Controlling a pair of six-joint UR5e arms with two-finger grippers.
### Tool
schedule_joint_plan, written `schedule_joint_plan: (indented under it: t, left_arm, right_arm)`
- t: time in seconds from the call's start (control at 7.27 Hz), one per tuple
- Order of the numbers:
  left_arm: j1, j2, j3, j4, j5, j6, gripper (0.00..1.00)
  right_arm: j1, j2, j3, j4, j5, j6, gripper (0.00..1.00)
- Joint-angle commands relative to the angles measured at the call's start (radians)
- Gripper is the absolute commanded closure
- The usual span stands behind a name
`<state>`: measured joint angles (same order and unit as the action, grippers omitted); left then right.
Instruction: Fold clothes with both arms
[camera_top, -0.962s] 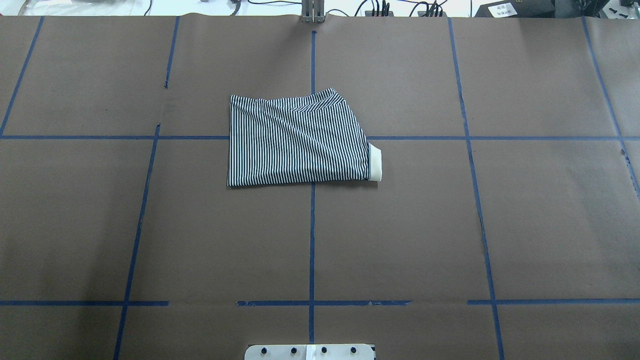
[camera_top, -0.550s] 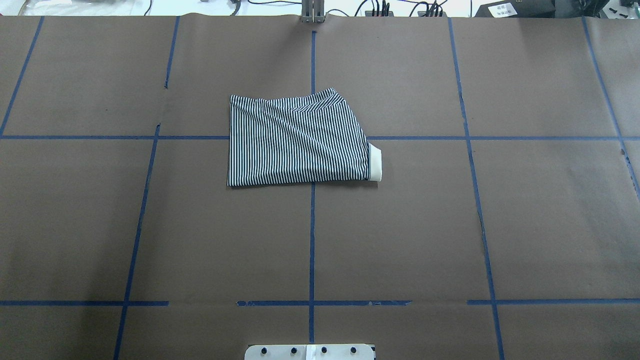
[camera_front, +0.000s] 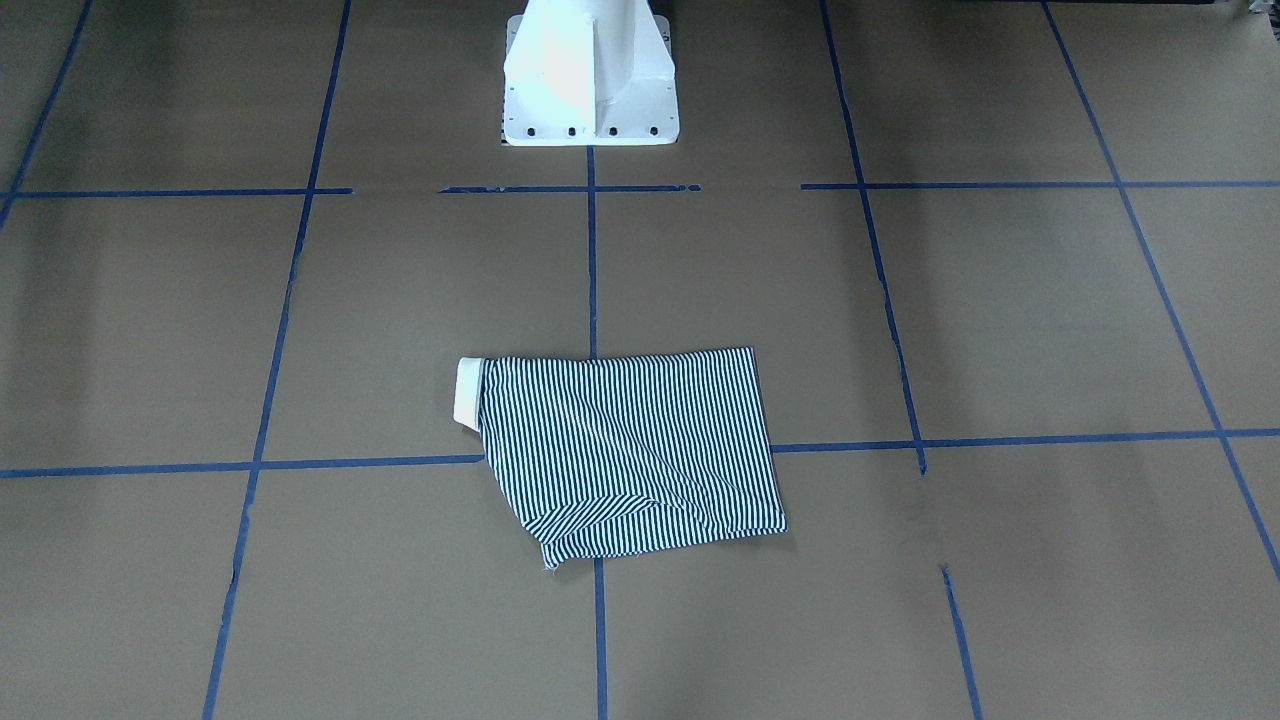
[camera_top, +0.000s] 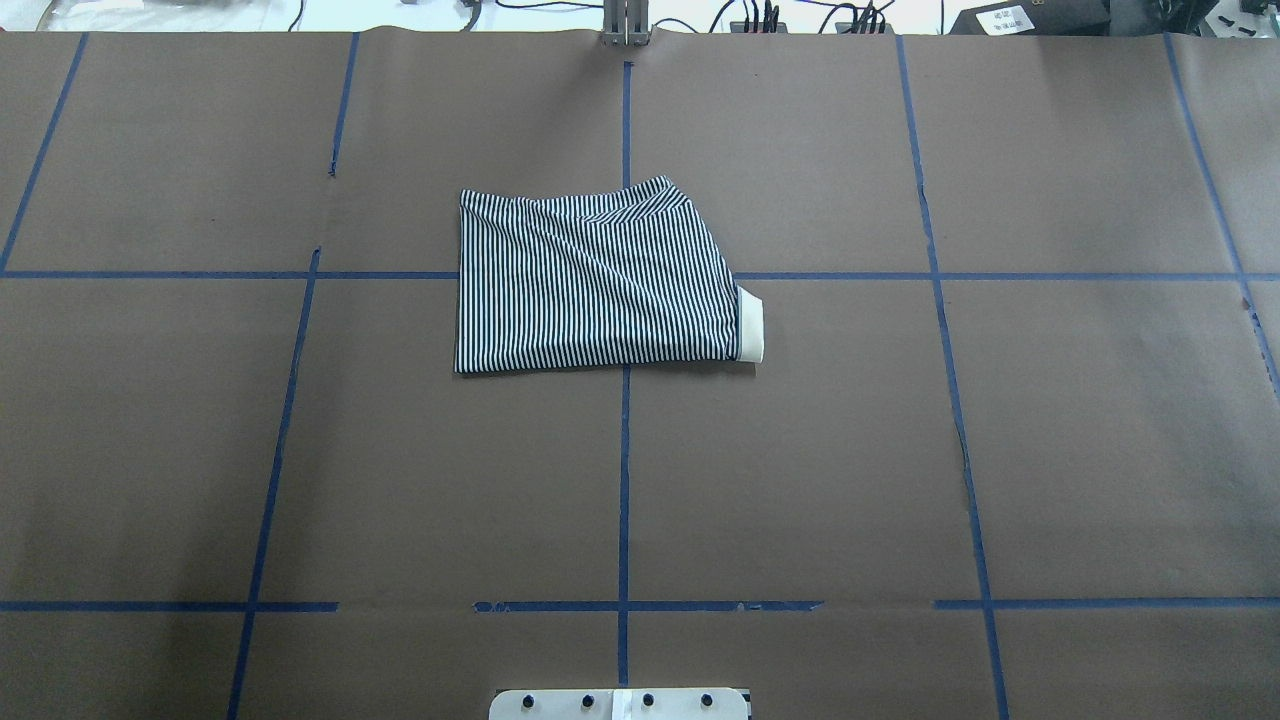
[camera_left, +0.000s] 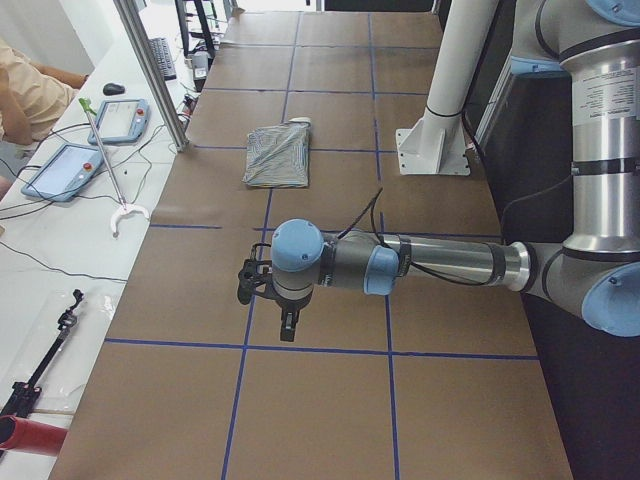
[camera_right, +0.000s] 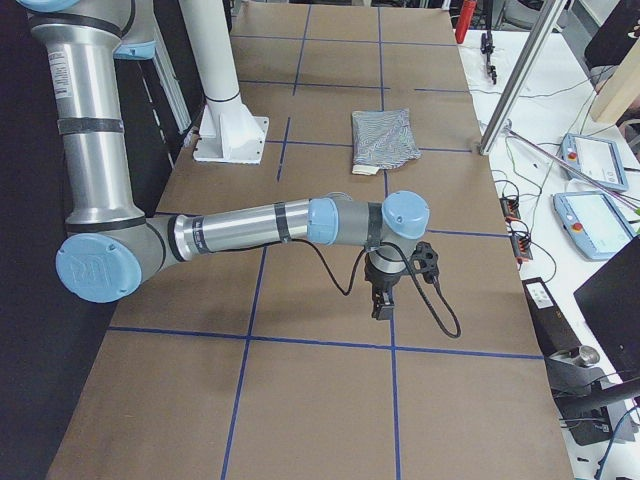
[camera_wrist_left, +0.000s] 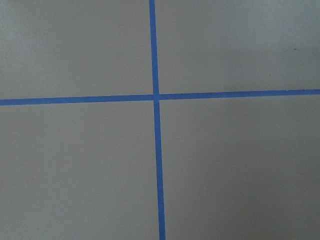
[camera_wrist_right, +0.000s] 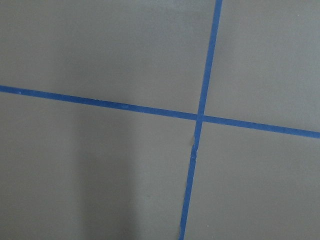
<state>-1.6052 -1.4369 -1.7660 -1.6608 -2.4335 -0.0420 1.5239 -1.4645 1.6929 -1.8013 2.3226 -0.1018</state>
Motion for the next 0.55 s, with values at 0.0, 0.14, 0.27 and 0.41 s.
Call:
schedule_joint_plan:
  t: [0.0,0.14,0.27,0.41]
  left_arm:
    - [0.001,-0.003,-0.005,-0.019,-0.022,-0.002,0.00]
    - [0.004,-0.008,0.003,-0.027,-0.022,-0.004,0.00]
    - [0.002,-0.004,0.002,-0.028,-0.022,-0.003,0.00]
    - [0.004,-0.025,0.037,-0.048,-0.022,0.001,0.00]
  right_arm:
    - [-0.021,0.000,0.016,0.063,0.001,0.028,0.00]
    - [-0.019,0.003,0.019,0.065,-0.003,0.025,0.00]
    - [-0.019,0.001,-0.001,0.065,-0.023,0.025,0.00]
    - [-0.021,-0.004,-0.010,0.066,-0.026,0.025,0.00]
